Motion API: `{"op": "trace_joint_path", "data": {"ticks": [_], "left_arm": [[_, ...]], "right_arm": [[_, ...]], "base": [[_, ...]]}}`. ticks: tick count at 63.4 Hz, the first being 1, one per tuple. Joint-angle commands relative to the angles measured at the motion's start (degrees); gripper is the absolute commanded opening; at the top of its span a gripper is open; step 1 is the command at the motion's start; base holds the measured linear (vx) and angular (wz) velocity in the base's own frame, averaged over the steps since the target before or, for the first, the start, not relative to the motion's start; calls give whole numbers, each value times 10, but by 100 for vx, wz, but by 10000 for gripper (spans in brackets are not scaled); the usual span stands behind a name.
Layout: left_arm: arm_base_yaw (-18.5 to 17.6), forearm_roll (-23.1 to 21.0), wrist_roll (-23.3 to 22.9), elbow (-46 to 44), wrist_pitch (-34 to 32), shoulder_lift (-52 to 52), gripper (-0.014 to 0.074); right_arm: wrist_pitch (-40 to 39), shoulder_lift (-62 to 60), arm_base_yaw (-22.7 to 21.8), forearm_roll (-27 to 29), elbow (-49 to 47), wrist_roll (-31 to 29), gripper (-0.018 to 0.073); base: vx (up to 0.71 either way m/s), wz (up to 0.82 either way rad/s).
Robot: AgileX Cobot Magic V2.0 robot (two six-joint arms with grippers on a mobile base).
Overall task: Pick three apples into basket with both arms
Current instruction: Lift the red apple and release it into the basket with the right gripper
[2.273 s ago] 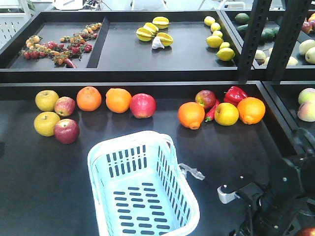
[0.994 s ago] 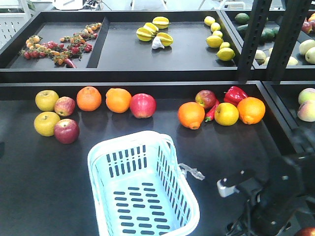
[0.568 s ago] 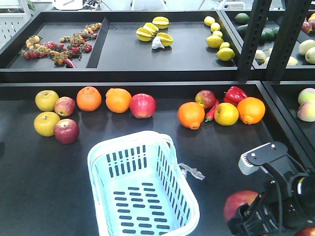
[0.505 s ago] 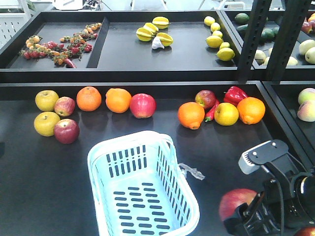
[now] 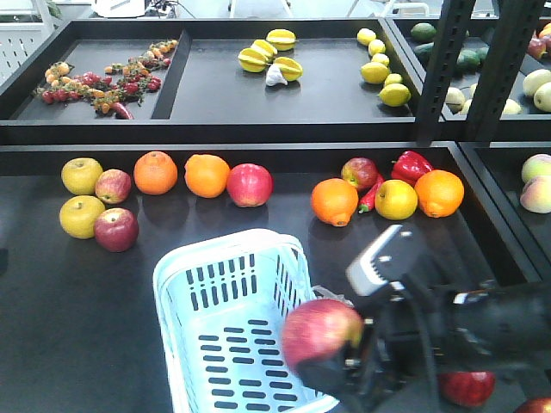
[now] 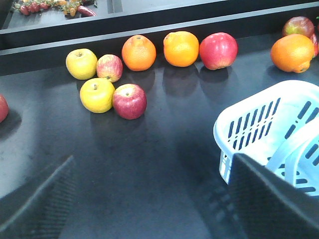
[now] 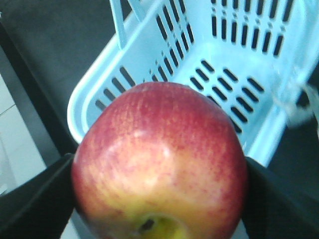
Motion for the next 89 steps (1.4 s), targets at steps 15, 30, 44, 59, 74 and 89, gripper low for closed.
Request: {"op": "trace_joint_path", "data": {"ticks": [15, 30, 44, 59, 74, 89], "left_arm": [[1, 10, -6, -13, -31, -2, 586], [1, 10, -6, -13, -31, -2, 586], [1, 10, -6, -13, -31, -2, 586], [1, 10, -6, -13, -31, -2, 586], [1, 10, -6, -13, -31, -2, 586], [1, 10, -6, -13, -26, -2, 586]], "right_arm": [[-102, 84, 57, 164, -14, -140, 508], [-111, 96, 57, 202, -14, -165, 723], [-123, 94, 57, 202, -14, -162, 714], [-155, 62, 33, 149, -14, -105, 686], [-123, 37, -63, -103, -14, 133, 670], [-63, 37, -174, -354, -14, 351, 658]], "base": [[0, 0], [0, 0], [0, 0], [0, 0], [0, 0], [0, 0]]}}
